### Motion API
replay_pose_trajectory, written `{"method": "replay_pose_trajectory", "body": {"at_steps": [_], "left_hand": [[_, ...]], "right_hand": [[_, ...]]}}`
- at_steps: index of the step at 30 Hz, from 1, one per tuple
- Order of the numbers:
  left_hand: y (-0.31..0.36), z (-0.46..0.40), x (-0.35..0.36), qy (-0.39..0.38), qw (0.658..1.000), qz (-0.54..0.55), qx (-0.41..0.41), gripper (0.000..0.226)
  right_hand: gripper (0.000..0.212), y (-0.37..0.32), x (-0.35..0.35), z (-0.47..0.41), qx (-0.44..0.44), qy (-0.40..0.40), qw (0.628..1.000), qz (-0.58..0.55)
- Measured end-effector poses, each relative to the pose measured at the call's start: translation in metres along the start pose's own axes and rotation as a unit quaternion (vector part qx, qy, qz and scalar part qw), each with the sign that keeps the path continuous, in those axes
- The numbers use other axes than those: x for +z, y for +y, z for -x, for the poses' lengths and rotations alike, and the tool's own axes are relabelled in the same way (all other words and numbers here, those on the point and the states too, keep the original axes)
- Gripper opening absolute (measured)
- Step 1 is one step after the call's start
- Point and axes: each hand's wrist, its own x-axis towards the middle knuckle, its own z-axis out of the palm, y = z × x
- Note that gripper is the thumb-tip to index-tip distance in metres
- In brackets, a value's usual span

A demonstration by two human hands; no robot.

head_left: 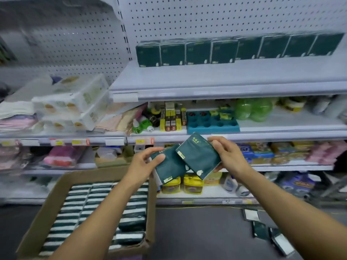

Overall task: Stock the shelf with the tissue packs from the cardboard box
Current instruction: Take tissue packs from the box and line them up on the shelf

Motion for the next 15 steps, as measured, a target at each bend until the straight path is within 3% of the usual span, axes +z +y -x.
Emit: {"method": "replay_pose_trajectory", "body": {"at_steps": [8, 15], "left_hand": [[0.069, -0.030, 0.101, -0.024, 0.999, 0.016, 0.039, 0.025], [0.120, -0.071, 0.147, -0.034, 0.996, -0.004, 0.077, 0.027]], "right_hand": [[0.035, -0.022, -0.108, -0.012, -0.051, 0.020, 0.998, 0.009], [0.023, -0.059, -0.179, -0.037, -0.122, 0.057, 0.990, 0.028]]}}
